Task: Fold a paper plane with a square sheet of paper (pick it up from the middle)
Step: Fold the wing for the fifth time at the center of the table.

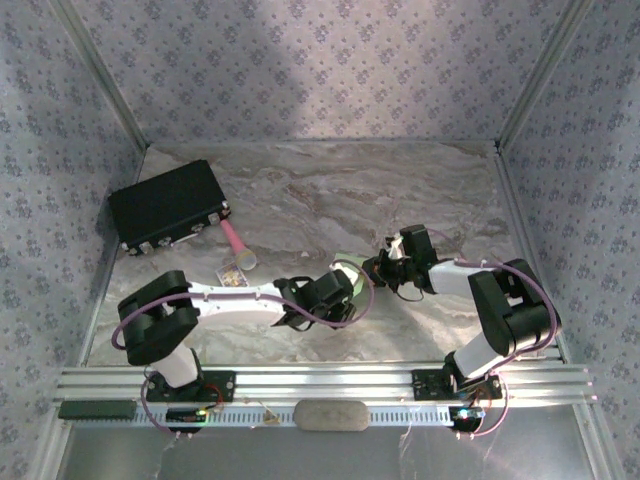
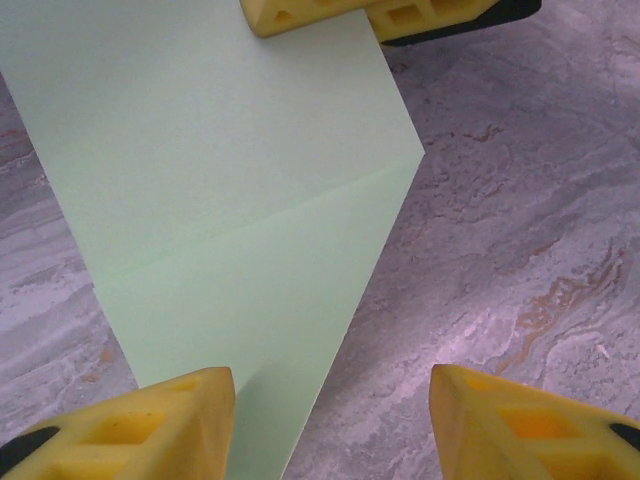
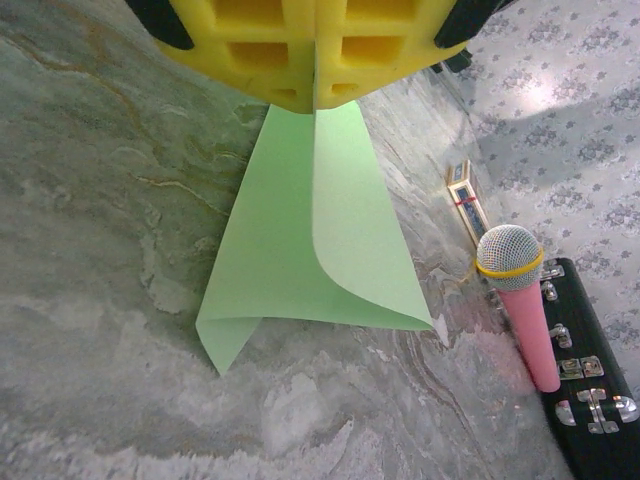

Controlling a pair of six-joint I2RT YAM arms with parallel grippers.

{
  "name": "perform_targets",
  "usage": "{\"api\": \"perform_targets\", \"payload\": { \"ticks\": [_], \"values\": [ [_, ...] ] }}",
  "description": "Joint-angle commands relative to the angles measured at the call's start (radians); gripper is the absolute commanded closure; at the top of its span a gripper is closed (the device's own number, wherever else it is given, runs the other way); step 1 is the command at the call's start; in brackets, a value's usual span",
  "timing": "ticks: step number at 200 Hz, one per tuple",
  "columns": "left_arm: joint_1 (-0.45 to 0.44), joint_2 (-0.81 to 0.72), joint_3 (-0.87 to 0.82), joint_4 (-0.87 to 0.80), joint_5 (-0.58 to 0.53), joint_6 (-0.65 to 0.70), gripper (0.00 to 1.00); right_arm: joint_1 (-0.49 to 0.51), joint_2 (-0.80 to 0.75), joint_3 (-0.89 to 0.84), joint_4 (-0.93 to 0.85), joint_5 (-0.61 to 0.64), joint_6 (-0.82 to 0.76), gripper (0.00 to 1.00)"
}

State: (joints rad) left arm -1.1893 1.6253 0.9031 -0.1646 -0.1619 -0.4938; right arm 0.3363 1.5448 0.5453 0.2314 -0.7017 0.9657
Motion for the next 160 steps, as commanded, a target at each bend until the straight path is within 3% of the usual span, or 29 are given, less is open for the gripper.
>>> {"api": "perform_targets", "payload": {
  "ticks": [1,49,68,93,160],
  "values": [
    [-0.017,0.004,0.014,-0.026,-0.039,0.040,0.45,0.006,-0.014,0.024,-0.032,0.011,0.010,0.98],
    [-0.046,0.020,0.040,-0.044,-0.070,0.075,0.42,0.010,-0.016,0.025,-0.034,0.016,0.011,0.98],
    [-0.065,0.042,0.064,-0.064,-0.103,0.094,0.36,0.011,-0.017,0.023,-0.029,0.018,0.014,0.98],
    [-0.085,0.090,0.114,-0.120,-0.174,0.101,0.36,0.012,-0.018,0.020,-0.026,0.017,0.017,0.98],
    [-0.094,0.152,0.139,-0.181,-0.238,0.044,0.41,0.013,-0.024,0.022,-0.023,0.016,0.024,0.98]
  ]
}}
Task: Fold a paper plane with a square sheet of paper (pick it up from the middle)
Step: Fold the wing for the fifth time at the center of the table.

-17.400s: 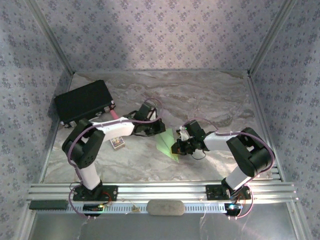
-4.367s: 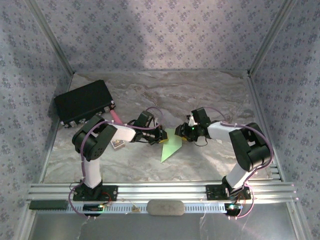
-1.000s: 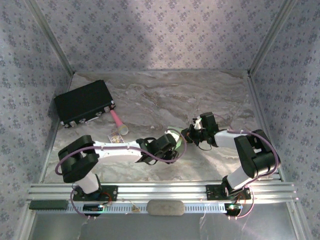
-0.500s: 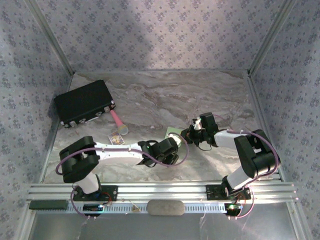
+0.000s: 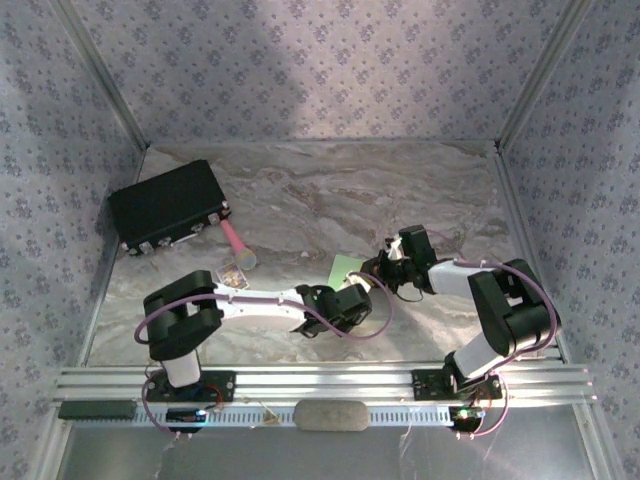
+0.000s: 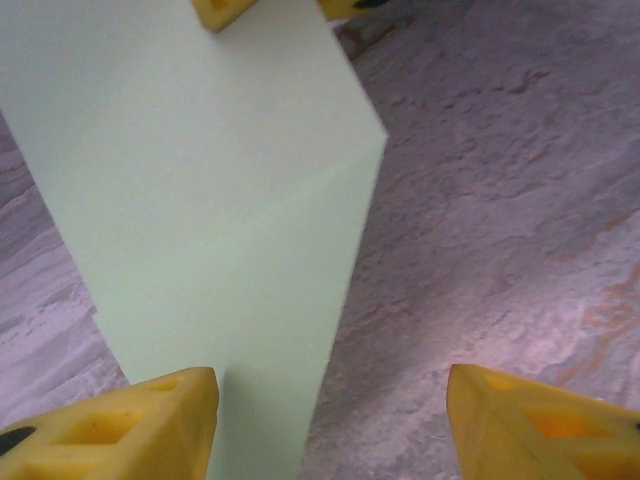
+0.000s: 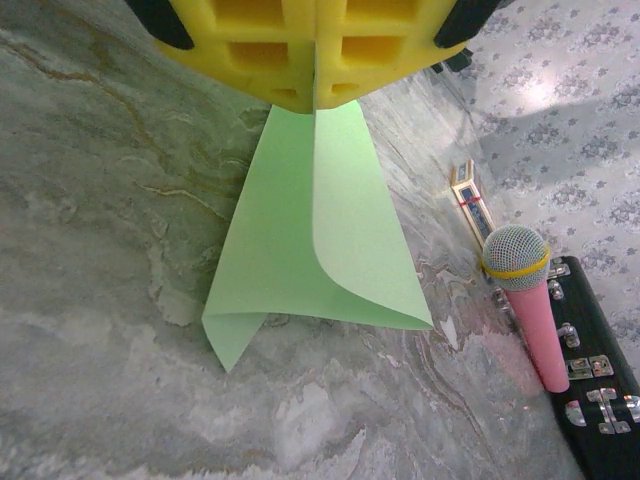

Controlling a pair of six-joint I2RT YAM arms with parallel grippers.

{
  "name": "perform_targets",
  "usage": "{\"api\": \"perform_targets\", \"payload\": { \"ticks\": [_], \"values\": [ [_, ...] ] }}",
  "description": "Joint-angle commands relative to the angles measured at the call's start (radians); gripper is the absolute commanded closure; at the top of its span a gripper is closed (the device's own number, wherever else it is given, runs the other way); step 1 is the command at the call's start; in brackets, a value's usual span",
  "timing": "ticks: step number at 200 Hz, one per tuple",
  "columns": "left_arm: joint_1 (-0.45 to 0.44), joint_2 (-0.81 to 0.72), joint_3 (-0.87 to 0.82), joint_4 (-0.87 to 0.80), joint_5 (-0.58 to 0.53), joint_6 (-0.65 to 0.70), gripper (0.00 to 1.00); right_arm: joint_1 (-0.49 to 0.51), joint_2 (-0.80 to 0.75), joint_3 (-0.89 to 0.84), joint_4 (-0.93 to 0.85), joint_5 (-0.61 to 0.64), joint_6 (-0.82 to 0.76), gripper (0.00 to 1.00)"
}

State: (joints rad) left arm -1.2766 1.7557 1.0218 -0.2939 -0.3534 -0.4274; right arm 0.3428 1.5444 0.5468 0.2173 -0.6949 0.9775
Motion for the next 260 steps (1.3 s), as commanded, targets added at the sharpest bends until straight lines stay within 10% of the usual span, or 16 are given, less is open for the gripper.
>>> {"api": "perform_targets", "payload": {
  "ticks": [1,100,260],
  "values": [
    [-0.007,0.022,0.021,-0.052,-0.048,-0.023,0.41,0.006,-0.023,0.021,-0.009,0.009,0.013,0.98],
    [-0.020,0.028,0.014,-0.050,-0.125,-0.033,0.68,0.006,-0.028,0.022,-0.015,0.012,0.013,0.98],
    [-0.031,0.041,0.018,-0.070,-0.198,-0.023,0.64,0.011,-0.032,0.030,-0.012,0.009,0.018,0.98]
  ]
}}
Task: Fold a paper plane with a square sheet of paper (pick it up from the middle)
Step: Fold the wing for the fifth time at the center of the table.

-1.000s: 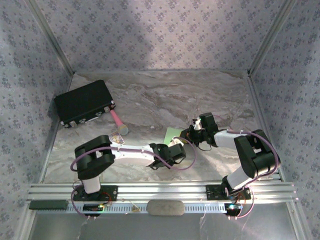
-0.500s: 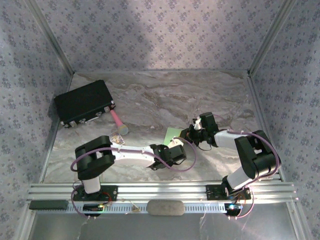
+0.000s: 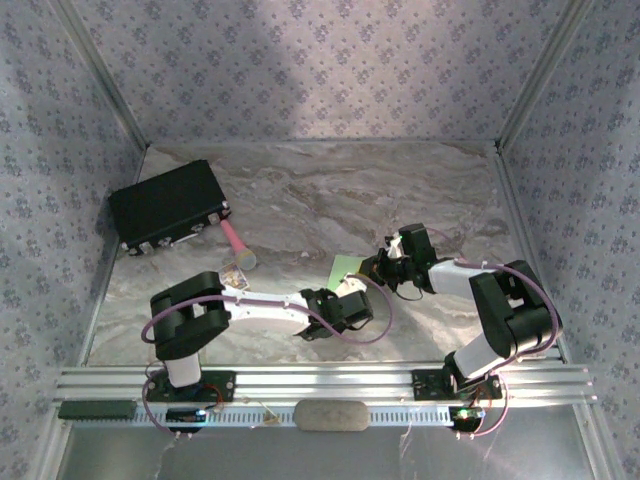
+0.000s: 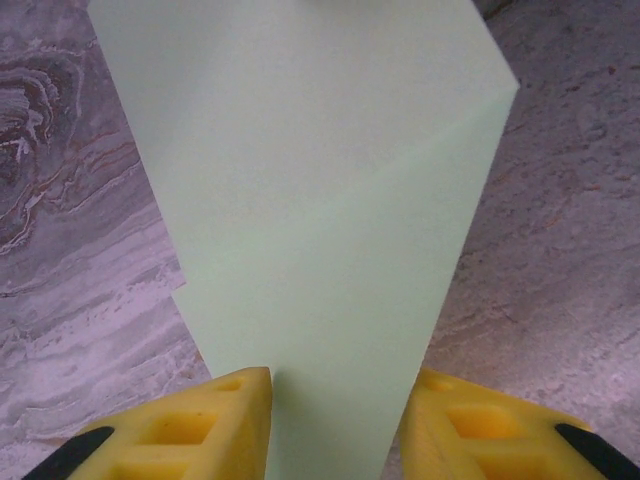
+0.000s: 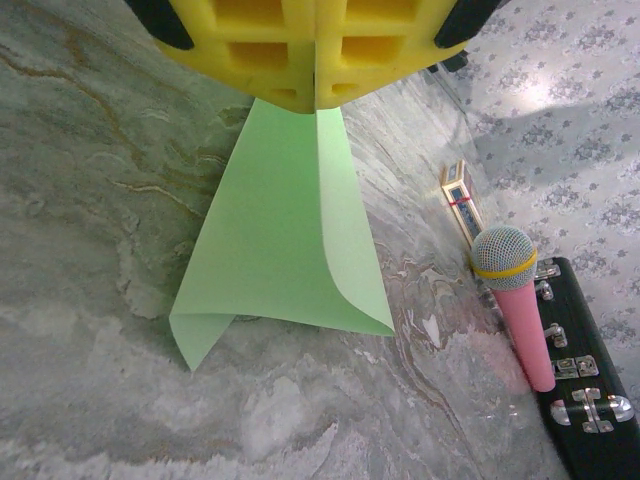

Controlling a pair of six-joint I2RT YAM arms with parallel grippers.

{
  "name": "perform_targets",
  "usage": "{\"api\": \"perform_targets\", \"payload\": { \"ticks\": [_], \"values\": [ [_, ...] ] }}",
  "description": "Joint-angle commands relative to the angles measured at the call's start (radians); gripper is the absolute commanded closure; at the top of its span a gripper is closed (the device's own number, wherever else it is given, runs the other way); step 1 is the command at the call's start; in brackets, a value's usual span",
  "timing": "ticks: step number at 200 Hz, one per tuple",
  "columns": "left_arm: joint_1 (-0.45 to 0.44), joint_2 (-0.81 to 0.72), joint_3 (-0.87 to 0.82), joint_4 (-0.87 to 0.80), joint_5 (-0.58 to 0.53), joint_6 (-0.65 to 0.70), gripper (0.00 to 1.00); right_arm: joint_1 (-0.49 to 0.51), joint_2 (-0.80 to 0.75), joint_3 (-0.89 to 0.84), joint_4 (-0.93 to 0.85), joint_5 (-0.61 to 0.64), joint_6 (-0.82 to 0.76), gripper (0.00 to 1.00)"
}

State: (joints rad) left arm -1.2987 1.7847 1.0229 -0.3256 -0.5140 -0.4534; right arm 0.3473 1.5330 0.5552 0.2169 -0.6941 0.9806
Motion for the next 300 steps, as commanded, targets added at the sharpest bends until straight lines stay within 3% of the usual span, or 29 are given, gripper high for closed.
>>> {"api": "perform_targets", "payload": {
  "ticks": [1,44,172,208,251,300],
  "values": [
    [-0.008,0.012,0.018,-0.038,-0.038,0.003,0.64,0.007,-0.020,0.021,-0.011,0.009,0.015,0.98],
    [-0.011,0.016,0.017,-0.041,-0.042,0.001,0.65,0.006,-0.020,0.019,-0.008,0.011,0.016,0.98],
    [-0.011,0.013,0.011,-0.018,-0.023,-0.018,0.94,0.006,-0.027,0.014,-0.006,0.015,0.012,0.96],
    [-0.002,0.009,0.007,-0.003,0.011,-0.026,0.99,-0.001,-0.068,0.024,-0.062,0.034,-0.020,0.83],
    [0.061,-0.046,-0.055,0.099,0.173,-0.075,0.99,-0.040,-0.199,0.046,-0.309,0.169,-0.138,0.60],
    [0.085,-0.054,-0.067,0.107,0.187,-0.096,0.98,-0.071,-0.293,0.019,-0.368,0.207,-0.150,0.56]
  ]
}}
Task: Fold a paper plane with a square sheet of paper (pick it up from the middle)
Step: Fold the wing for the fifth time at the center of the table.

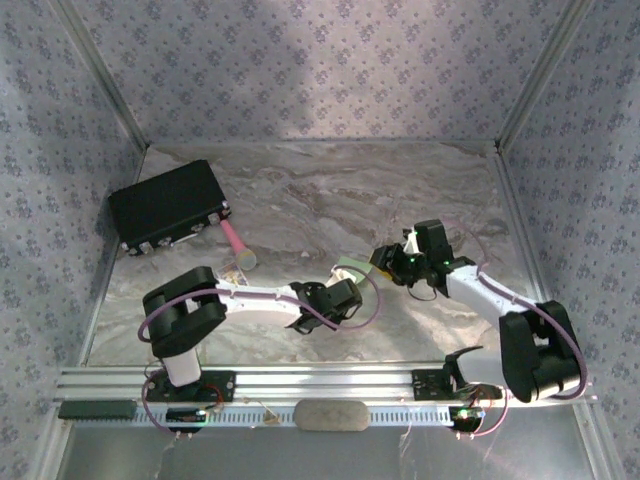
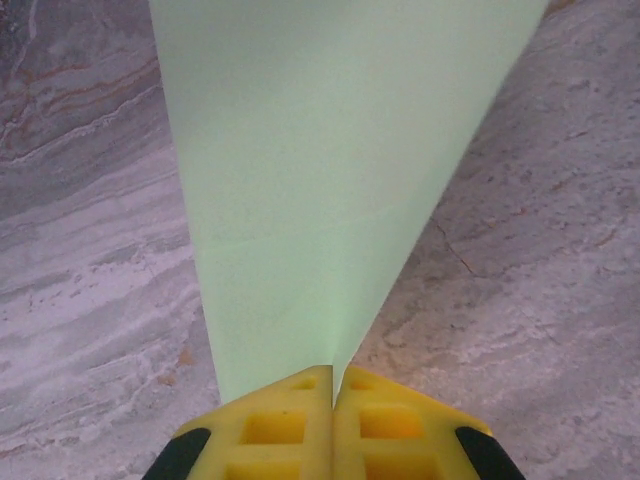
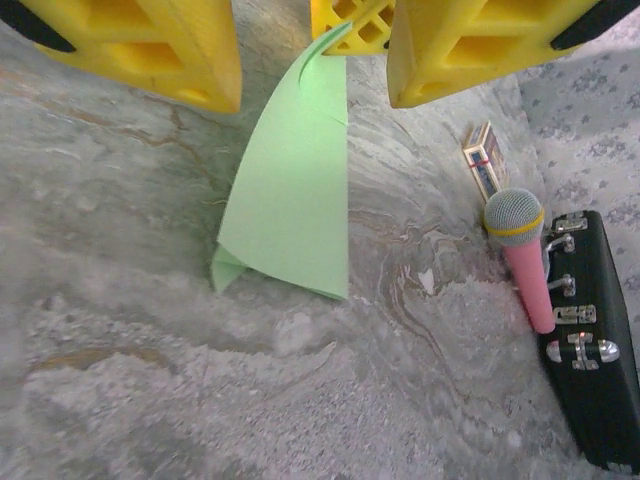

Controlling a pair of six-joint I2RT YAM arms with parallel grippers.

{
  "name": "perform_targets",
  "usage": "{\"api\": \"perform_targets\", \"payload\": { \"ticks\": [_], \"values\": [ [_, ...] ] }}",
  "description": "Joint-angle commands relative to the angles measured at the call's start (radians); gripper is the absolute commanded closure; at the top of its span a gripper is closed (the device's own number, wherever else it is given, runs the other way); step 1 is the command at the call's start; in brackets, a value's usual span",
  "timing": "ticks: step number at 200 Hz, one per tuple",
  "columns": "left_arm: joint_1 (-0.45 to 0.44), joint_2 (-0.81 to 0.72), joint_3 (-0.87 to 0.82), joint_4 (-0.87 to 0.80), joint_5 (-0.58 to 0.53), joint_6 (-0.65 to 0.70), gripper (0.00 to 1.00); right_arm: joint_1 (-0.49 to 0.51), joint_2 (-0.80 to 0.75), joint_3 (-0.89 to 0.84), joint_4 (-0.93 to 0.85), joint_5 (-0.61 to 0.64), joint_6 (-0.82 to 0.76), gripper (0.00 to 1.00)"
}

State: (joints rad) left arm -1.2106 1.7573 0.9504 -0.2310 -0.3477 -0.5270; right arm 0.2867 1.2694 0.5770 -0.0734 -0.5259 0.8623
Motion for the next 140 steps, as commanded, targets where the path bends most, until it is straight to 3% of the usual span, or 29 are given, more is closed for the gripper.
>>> {"api": "perform_targets", "payload": {
  "ticks": [1,57,140],
  "values": [
    [-0.003,-0.026,0.006,0.011,0.019,-0.022,0.98,-0.011,-0.031,-0.002,-0.077,0.038,-0.032,0.56],
    [0.002,-0.020,0.013,0.020,0.063,-0.022,0.99,-0.014,-0.037,-0.025,-0.065,0.027,-0.027,0.55],
    [0.143,-0.028,-0.080,0.246,0.451,-0.092,0.99,-0.017,-0.096,-0.069,-0.020,0.049,-0.021,0.60]
  ]
}}
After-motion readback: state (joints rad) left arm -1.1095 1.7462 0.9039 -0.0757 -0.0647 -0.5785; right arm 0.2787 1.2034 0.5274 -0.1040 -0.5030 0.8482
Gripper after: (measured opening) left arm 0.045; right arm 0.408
